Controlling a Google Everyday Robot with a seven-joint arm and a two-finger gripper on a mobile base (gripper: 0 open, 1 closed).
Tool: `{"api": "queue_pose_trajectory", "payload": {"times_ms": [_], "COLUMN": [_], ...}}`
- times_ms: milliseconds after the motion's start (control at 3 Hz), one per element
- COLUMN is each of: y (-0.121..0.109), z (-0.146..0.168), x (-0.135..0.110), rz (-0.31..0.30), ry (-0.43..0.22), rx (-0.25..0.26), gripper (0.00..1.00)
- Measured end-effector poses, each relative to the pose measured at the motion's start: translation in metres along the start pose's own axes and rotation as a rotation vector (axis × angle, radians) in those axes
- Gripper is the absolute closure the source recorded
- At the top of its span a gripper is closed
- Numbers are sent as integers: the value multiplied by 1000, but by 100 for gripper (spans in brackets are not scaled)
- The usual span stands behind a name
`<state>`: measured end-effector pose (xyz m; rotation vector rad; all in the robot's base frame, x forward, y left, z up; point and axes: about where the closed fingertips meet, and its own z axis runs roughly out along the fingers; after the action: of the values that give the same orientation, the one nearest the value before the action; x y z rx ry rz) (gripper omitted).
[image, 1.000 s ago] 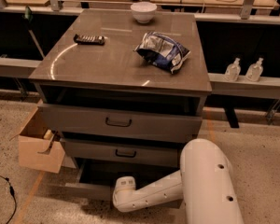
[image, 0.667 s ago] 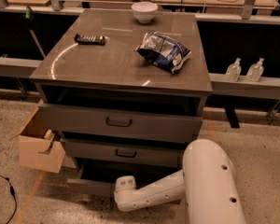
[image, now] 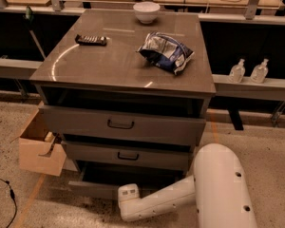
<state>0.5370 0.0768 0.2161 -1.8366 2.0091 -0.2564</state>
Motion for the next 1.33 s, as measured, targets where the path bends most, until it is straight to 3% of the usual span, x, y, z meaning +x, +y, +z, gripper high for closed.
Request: {"api": "queue_pose_trajectory", "payload": {"times_ms": [333, 1333], "y": [1, 6], "z": [-4, -3], "x": [3, 1], "rz": [-1, -1], "ry": [-9, -16], "rx": [-18, -34], "gripper": [83, 13]}}
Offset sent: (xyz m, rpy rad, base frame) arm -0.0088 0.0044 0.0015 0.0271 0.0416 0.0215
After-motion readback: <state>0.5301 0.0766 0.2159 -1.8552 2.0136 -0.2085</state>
